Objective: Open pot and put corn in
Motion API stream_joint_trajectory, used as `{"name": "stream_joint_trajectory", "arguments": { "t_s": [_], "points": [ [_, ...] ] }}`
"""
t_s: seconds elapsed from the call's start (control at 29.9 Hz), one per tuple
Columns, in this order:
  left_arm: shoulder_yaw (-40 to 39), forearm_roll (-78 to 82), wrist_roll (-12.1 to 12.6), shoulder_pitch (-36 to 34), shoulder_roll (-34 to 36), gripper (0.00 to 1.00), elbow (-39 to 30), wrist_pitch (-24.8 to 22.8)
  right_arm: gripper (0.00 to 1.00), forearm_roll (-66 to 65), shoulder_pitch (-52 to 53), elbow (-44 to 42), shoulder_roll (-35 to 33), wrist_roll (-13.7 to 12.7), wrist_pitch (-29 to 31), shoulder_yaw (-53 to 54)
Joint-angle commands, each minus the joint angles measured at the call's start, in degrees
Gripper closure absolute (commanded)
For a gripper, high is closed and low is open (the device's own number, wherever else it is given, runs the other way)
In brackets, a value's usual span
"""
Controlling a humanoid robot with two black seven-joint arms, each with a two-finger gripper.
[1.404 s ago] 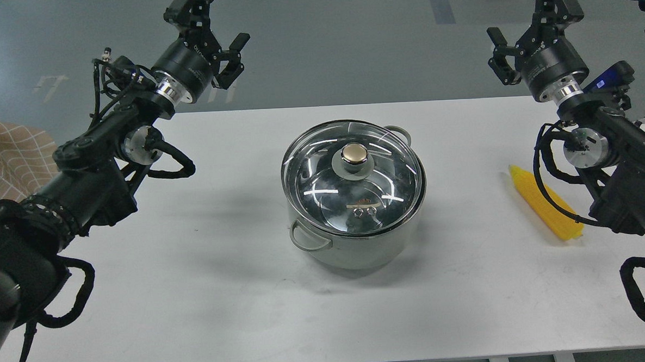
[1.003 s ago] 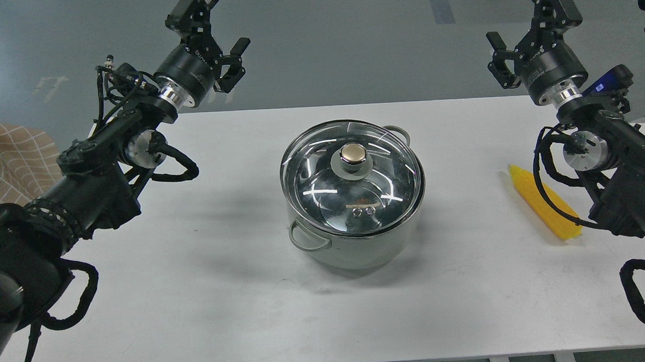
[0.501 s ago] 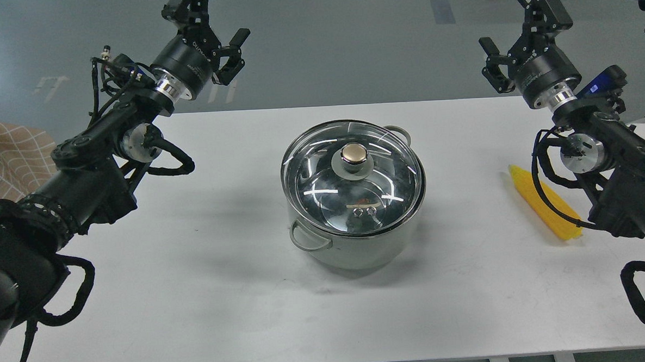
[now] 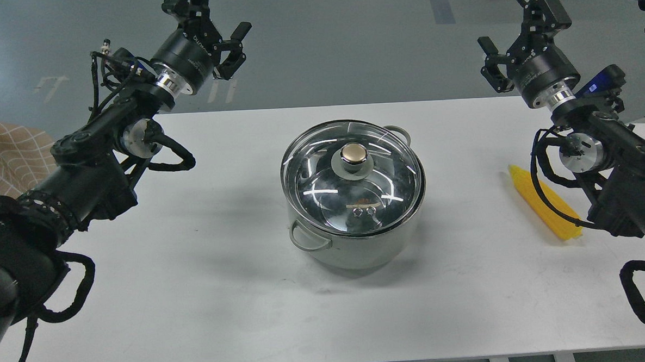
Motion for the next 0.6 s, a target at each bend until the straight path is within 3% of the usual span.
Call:
{"name": "stream_joint_trajectory", "arguments": {
  "t_s": [0.0,0.57],
  "points": [
    [-0.1,-0.1,0.0,0.0,0.1,0.02,-0.3,0.0,0.0,0.0,0.0,0.0,0.8,0.0,0.0,0.0],
    [-0.1,-0.1,0.0,0.1,1.0,0.02,-3.4,0.0,0.0,0.0,0.0,0.2,0.9,0.0,0.7,0.0]
  ]
}}
